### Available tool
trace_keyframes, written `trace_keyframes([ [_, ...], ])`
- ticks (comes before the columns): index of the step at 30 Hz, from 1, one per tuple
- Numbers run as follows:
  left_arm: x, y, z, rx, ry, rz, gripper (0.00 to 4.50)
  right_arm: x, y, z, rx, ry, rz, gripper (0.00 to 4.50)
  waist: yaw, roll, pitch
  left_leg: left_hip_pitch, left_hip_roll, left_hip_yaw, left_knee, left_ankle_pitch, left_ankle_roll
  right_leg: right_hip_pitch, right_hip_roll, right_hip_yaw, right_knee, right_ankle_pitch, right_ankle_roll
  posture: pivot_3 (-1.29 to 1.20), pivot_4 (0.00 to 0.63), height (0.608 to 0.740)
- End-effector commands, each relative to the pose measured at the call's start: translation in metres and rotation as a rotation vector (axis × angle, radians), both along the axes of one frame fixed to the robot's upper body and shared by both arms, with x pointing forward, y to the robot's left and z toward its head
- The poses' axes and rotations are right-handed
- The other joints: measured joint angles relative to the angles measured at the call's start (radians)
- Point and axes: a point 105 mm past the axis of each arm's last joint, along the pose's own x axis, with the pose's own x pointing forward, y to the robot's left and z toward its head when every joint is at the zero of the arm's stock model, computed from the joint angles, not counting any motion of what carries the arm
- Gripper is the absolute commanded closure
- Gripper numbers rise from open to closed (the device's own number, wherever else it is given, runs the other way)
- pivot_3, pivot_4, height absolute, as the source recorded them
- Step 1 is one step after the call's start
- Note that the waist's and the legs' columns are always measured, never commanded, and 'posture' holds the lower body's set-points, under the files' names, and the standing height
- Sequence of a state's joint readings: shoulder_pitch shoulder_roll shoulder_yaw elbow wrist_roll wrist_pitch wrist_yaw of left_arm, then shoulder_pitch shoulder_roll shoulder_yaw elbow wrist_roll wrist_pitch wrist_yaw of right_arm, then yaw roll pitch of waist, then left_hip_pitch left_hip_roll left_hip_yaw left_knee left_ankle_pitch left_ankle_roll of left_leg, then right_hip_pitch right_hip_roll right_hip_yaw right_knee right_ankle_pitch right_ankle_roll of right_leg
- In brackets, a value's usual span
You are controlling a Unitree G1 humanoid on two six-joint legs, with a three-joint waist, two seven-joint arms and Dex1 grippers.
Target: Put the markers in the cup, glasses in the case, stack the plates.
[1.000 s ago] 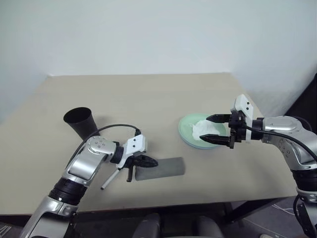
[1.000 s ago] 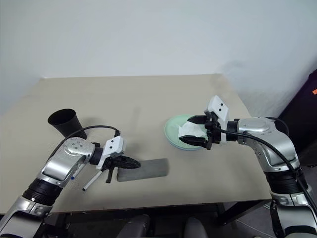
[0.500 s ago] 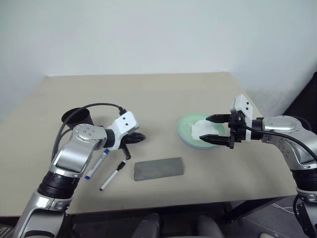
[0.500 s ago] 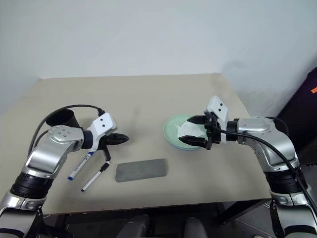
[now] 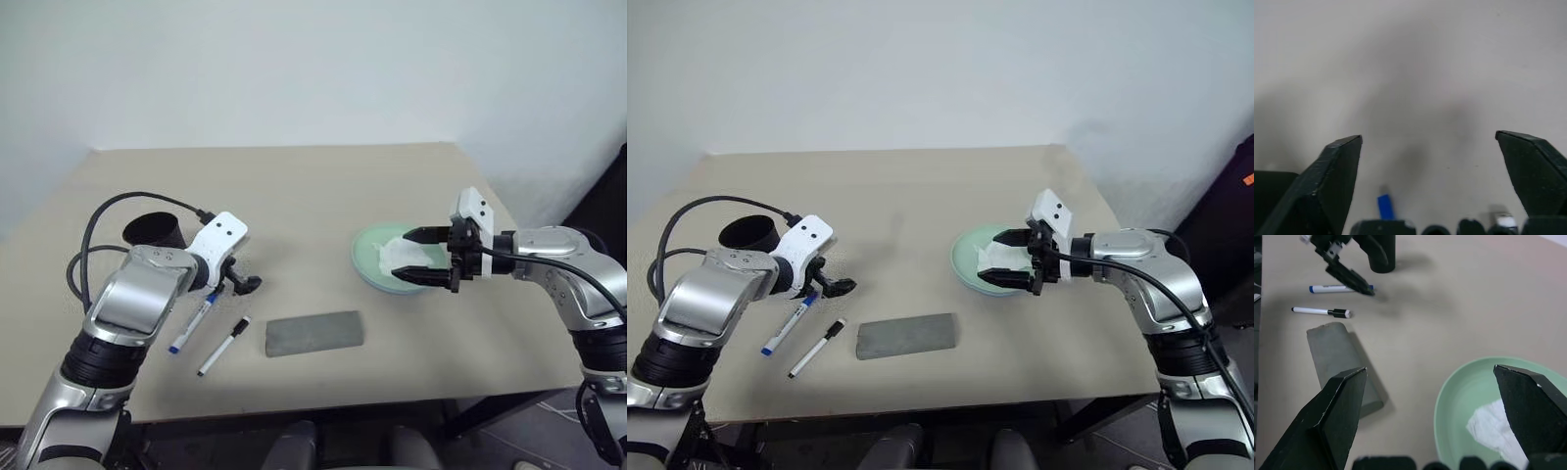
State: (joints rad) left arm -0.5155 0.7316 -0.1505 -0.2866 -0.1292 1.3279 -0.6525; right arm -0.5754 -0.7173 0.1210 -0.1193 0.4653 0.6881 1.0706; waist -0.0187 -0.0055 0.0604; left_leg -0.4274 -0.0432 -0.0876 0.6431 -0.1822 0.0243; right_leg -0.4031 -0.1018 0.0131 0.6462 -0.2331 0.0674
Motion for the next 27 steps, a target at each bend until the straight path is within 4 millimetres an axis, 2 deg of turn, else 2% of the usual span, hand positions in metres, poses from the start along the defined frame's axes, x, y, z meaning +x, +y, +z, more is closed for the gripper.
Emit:
trace_keyframes([
  [1,-0.003,-0.014,0.010,-0.015,-0.008,-0.005,0.01,0.001,0.001,0.013,0.002,-0.054,0.014,0.00,0.000,0.000,0.000,0.000,0.000,0.000,0.000,0.000,0.000,0.000,0.000,0.000,0.000,0.000,0.000,0.00,0.000,0.704],
  [12,-0.014,-0.031,0.001,-0.078,0.080,0.055,0.01,0.000,0.001,0.013,-0.012,-0.044,0.024,0.00,-0.001,0.000,0.000,0.000,0.000,0.000,0.000,-0.001,-0.001,0.001,0.000,0.000,0.000,0.000,0.000,0.00,0.000,0.704],
  [27,-0.038,-0.005,-0.003,0.011,0.190,0.002,0.01,-0.001,0.003,0.011,-0.012,-0.044,0.025,0.00,-0.001,0.000,0.000,0.000,0.000,0.000,0.000,-0.002,-0.004,-0.001,0.000,0.000,0.000,0.000,0.000,0.00,0.000,0.704],
])
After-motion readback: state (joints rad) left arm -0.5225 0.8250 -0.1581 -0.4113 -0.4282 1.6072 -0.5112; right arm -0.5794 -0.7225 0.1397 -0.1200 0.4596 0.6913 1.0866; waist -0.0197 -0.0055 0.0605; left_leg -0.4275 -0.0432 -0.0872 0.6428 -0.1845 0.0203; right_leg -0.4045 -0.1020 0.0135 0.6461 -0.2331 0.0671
